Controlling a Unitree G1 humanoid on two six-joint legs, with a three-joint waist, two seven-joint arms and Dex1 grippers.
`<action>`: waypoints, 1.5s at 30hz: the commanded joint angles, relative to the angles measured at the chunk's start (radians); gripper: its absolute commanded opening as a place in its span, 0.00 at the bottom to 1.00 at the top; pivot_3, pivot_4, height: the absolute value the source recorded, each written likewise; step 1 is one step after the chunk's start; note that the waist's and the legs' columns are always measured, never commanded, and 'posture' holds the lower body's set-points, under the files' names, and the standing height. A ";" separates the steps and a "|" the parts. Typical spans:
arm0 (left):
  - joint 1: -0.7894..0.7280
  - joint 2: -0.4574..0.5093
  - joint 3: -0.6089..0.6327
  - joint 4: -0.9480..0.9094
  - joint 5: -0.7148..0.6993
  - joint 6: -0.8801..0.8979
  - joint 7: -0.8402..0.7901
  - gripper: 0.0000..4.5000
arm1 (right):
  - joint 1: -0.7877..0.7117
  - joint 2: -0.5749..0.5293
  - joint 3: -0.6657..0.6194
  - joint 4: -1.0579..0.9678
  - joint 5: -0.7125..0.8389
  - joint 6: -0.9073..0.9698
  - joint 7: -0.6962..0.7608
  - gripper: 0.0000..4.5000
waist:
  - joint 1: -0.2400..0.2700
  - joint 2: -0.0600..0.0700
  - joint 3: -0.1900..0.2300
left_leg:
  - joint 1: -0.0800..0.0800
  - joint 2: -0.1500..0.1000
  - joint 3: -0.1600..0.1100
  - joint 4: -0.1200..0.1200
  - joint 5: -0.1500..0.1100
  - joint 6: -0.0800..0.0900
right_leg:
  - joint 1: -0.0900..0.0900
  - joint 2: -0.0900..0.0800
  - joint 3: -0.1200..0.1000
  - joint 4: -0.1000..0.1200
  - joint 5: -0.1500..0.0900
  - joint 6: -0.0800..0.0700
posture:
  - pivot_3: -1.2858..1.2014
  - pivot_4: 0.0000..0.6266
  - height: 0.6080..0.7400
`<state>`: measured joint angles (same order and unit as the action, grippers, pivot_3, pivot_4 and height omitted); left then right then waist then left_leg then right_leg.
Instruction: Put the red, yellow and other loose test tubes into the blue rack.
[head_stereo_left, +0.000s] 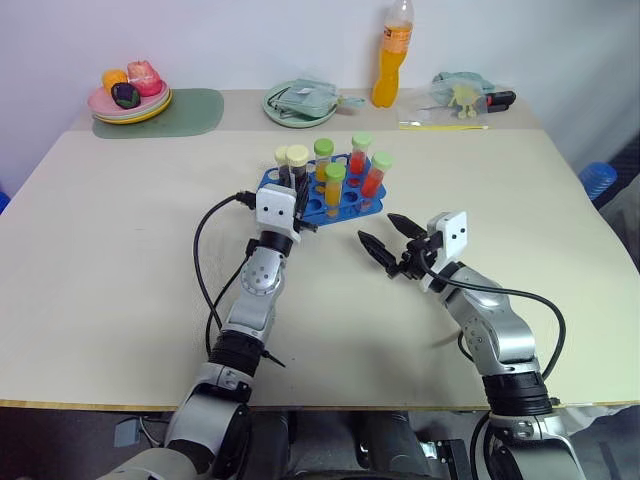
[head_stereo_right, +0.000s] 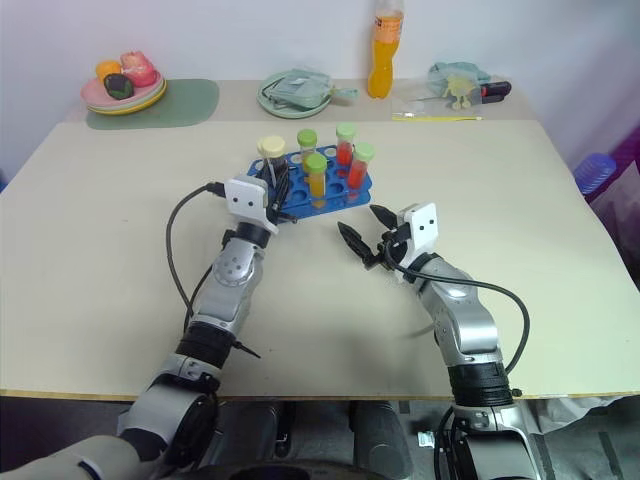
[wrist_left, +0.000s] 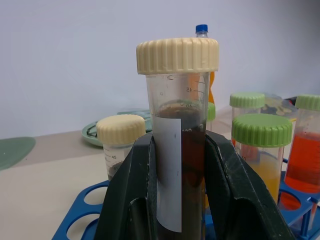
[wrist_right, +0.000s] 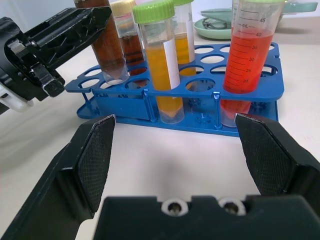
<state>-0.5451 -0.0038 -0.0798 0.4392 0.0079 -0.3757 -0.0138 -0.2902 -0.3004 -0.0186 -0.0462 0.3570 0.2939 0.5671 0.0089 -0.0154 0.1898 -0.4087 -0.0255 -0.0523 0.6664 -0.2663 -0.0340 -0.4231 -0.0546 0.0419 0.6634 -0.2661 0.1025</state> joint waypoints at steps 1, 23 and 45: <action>-0.008 -0.004 0.019 -0.032 0.003 -0.009 0.008 0.17 | 0.003 -0.011 -0.021 -0.053 0.012 -0.013 0.007 0.94 | 0.000 0.000 0.000 | 0.000 0.000 0.000 0.000 0.000 0.000 | 0.000 0.000 0.000 0.000 0.000 0.000 | 0.52 0.24 0.92; 0.019 -0.050 0.025 -0.084 -0.025 0.044 -0.028 0.17 | 0.032 -0.030 0.035 -0.060 -0.006 -0.042 0.085 0.94 | 0.001 0.000 0.000 | 0.000 0.000 0.000 0.000 0.000 0.000 | 0.000 0.000 0.000 0.000 0.000 0.000 | 0.52 0.24 0.92; 0.050 -0.036 0.018 -0.121 0.036 0.047 -0.014 0.17 | 0.040 -0.027 0.038 -0.061 -0.015 -0.045 0.092 0.94 | 0.001 0.000 0.000 | 0.000 0.000 0.000 0.000 0.000 0.000 | 0.000 0.000 0.000 0.000 0.000 0.000 | 0.52 0.24 0.92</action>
<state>-0.4865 -0.0418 -0.0621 0.3458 0.0335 -0.3139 -0.0361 -0.2543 -0.3296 0.0240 -0.0575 0.3368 0.2751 0.6547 0.0098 -0.0155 0.1897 -0.4085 -0.0253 -0.0526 0.6665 -0.2663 -0.0340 -0.4227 -0.0543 0.0420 0.6635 -0.2661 0.1025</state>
